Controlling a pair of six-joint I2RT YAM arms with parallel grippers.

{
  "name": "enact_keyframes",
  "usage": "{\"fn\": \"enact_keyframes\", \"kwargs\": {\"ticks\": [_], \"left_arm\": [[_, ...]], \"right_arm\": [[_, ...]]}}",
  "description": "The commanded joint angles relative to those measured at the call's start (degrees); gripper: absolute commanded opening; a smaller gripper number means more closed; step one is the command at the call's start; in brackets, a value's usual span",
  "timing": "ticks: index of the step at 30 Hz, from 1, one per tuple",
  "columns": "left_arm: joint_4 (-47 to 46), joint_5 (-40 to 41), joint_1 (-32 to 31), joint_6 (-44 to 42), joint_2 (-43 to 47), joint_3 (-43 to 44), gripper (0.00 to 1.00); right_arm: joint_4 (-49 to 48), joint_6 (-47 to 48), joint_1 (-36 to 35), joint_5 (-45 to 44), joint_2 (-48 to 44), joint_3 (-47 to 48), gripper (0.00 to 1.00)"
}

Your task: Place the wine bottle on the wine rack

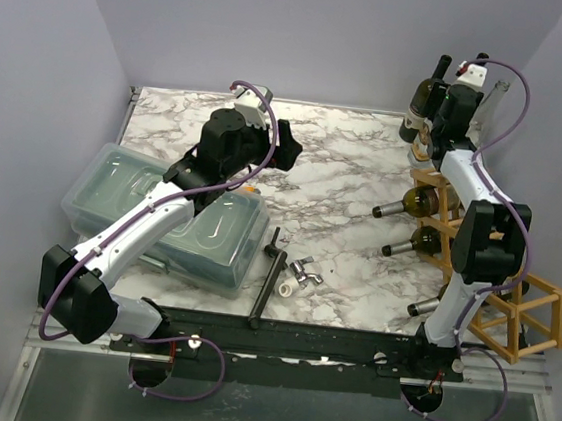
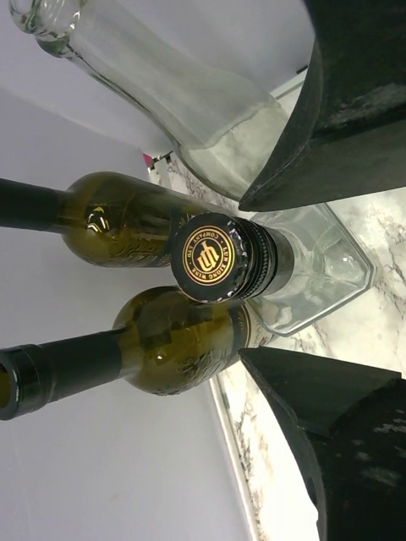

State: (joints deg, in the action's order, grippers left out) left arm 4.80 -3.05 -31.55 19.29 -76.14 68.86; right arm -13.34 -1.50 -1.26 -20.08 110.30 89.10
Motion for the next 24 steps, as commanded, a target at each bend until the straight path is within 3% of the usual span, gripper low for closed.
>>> {"fn": "enact_keyframes", "kwargs": {"ticks": [1, 7, 17, 24], "left_arm": [[-1.17, -1.26, 0.17, 0.32, 1.43, -0.66, 0.93], [-1.25, -1.61, 0.18, 0.48, 1.44, -0.64, 0.93], [-1.41, -1.77, 0.17, 0.74, 1.43, -0.79, 0.93], [-1.75, -2.22, 0.17, 1.08, 1.17, -0.83, 0.93]], "right_arm": [[-4.60, 0.35, 0.38, -1.76, 0.96, -0.19, 0.65], [-6.14, 3.07, 0.38, -1.66, 1.18, -1.22, 0.52], [-5.44, 2.43, 0.38, -2.14, 3.05, -0.43, 0.58], [-4.89, 2.29, 0.38, 0.39, 3.52, -0.29, 0.48]]}}
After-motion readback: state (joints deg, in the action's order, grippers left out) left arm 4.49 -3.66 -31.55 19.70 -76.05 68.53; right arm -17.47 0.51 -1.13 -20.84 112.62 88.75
